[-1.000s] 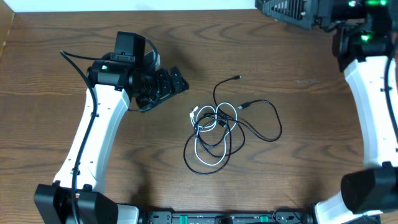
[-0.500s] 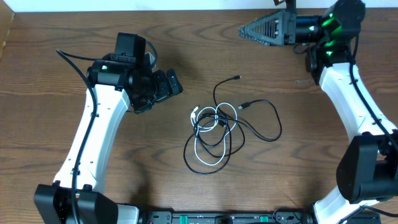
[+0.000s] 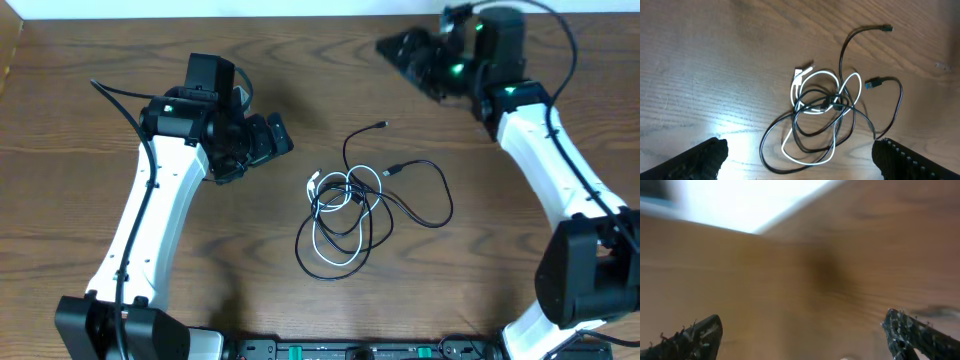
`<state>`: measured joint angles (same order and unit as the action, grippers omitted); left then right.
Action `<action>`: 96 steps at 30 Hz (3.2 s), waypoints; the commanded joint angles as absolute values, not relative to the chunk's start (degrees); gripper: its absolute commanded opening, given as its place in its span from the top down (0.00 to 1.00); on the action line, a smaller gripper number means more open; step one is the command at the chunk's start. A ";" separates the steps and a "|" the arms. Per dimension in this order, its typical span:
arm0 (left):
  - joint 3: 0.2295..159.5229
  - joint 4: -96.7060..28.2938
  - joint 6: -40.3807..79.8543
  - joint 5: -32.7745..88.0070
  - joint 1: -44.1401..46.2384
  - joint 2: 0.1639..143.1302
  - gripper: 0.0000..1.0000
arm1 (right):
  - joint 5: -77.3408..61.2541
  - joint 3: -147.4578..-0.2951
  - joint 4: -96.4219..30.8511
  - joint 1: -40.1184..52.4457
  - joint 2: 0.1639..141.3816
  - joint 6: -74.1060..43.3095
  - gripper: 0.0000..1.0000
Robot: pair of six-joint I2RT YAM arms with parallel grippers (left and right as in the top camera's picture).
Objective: Untangle cables
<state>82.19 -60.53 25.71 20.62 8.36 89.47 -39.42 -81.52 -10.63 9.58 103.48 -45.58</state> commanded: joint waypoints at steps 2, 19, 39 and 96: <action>81.80 -61.01 25.80 20.03 8.51 89.49 0.02 | -20.93 -81.84 -20.38 10.11 102.89 -26.30 0.01; 81.80 -60.18 25.82 20.03 8.51 89.49 0.02 | -26.26 -83.22 -54.92 16.47 102.89 13.96 0.01; 81.62 -60.29 25.82 20.03 8.51 89.49 0.02 | -23.49 -66.74 -37.58 24.05 103.26 7.20 0.89; 80.86 -59.48 20.21 26.33 10.76 89.49 0.02 | -28.12 -122.91 -44.31 23.83 85.91 -16.73 0.99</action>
<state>81.21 -59.53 21.06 25.61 10.61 89.49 -34.39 -118.19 -44.40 23.97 87.77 -14.50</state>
